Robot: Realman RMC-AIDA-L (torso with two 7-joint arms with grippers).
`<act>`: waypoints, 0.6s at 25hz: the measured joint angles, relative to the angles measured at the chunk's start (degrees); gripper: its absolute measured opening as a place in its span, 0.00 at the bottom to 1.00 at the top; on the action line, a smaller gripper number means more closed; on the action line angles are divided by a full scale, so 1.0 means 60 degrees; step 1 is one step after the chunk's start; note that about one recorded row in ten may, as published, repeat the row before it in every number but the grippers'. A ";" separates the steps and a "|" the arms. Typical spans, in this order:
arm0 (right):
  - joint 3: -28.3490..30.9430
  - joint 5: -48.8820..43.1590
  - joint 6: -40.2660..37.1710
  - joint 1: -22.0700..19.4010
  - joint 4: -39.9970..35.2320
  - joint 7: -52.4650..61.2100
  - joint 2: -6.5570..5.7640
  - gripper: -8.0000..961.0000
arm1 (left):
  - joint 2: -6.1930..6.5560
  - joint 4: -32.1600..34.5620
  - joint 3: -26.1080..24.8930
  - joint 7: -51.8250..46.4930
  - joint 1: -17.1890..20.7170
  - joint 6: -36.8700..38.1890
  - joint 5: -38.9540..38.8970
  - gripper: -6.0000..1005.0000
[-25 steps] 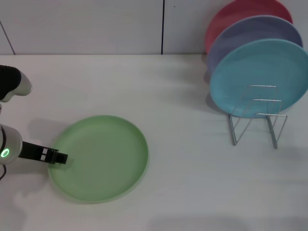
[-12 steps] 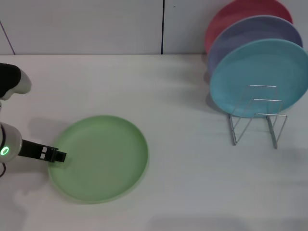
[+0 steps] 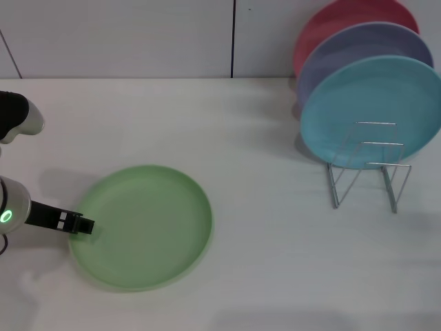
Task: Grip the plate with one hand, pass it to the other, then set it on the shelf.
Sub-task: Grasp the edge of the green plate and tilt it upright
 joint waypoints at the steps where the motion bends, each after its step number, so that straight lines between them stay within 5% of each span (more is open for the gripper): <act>1: 0.0000 0.0000 0.0000 0.0000 0.0000 0.0000 0.0000 0.85 | 0.0000 0.0000 0.0000 0.0000 0.0000 0.0000 0.0000 0.66; 15: -0.0136 0.0000 -0.0007 -0.0069 -0.0054 -0.0012 0.0000 0.85 | 0.0004 0.0027 -0.0045 -0.0131 -0.0011 -0.0075 0.0050 0.61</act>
